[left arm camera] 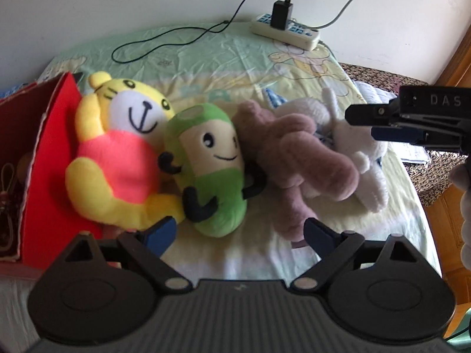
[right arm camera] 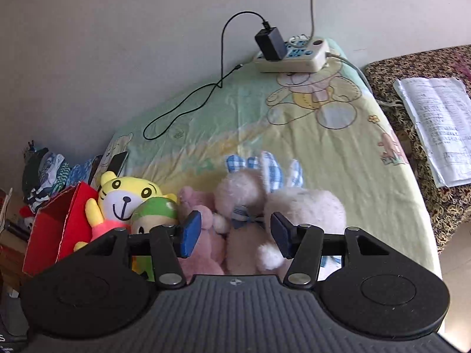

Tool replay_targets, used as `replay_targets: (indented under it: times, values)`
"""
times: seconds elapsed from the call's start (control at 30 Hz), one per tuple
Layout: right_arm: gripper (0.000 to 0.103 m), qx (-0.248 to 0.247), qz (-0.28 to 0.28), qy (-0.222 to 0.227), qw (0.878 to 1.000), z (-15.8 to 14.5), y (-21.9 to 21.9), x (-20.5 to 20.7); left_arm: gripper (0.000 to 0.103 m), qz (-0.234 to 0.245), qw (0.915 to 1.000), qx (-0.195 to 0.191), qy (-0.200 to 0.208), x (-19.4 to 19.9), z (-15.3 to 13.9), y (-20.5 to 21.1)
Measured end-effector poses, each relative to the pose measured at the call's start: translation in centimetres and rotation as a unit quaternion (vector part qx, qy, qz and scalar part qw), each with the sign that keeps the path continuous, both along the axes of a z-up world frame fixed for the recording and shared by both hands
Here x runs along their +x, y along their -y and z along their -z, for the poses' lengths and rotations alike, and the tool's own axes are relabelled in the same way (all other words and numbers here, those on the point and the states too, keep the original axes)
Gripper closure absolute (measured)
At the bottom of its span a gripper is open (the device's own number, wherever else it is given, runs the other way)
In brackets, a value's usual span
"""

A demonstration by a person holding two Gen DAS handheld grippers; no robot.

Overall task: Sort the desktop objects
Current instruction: 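Move the right tool toward the yellow tiger plush in the pink shirt, then close the right tool on the yellow tiger plush and lift it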

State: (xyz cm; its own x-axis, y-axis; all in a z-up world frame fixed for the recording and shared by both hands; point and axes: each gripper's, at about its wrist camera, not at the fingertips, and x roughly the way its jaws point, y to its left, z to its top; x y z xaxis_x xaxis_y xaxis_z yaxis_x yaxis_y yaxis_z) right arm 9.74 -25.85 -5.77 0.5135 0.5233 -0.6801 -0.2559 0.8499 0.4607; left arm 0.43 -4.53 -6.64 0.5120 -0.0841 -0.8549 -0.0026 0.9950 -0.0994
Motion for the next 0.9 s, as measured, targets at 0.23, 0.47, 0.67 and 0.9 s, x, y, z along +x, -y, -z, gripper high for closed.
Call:
replay_targets:
  times: [0.23,0.47,0.67,0.9]
  values:
    - [0.047,0.019,-0.024,0.014,0.999,-0.9,-2.6,0.7,0.006,-0.008,0.9999,0.006,0.009,-0.8,-0.1,-0.9]
    - [0.048,0.058,-0.151,-0.016,0.987,-1.7,-9.9,2.2,0.010,-0.034,0.9953,0.090,-0.009,-1.4,2.3,-0.6]
    - [0.052,0.049,-0.290,-0.039,0.955,-1.1,-16.5,0.9,0.009,-0.023,0.9941,0.106,-0.007,-2.8,3.1,-1.0]
    - [0.053,0.002,-0.341,-0.009,0.940,0.7,-21.0,-0.6,0.009,-0.018,0.9962,0.084,-0.010,-4.9,3.5,-3.1]
